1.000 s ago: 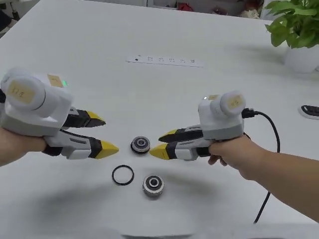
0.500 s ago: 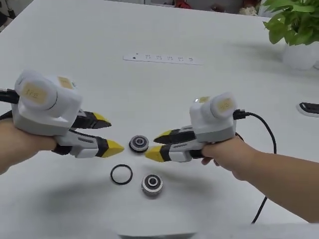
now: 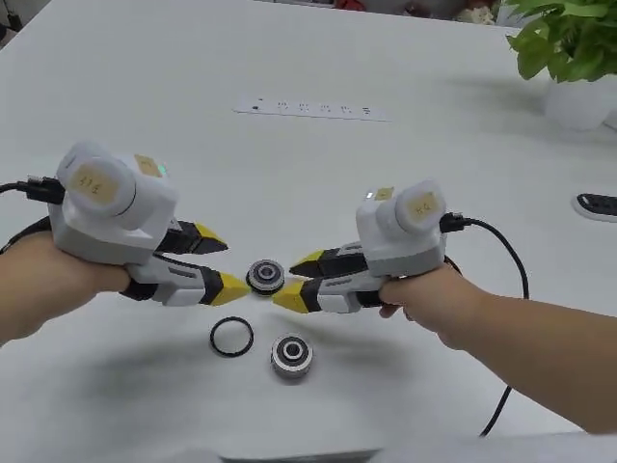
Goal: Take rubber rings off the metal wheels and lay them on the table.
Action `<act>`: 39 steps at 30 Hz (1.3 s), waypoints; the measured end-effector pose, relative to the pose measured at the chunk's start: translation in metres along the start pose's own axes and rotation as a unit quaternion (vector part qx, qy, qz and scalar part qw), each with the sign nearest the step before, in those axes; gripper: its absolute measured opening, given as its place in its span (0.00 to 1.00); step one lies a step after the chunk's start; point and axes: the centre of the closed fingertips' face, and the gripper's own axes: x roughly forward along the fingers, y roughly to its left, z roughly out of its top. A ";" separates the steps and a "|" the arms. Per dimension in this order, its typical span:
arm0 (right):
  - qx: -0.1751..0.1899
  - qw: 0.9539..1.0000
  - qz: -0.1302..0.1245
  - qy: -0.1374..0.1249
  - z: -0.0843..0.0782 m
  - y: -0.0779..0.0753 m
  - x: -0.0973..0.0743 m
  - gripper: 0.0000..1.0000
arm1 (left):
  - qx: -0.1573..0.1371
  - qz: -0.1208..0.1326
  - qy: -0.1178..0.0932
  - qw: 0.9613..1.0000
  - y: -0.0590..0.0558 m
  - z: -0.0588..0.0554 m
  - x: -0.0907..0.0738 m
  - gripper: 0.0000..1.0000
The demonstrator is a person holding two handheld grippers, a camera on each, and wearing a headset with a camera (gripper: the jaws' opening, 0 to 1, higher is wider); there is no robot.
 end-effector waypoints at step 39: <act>0.003 1.000 0.005 -0.005 -0.003 0.001 0.004 0.29 | 0.004 -0.027 0.006 1.000 -0.007 0.003 0.036 0.23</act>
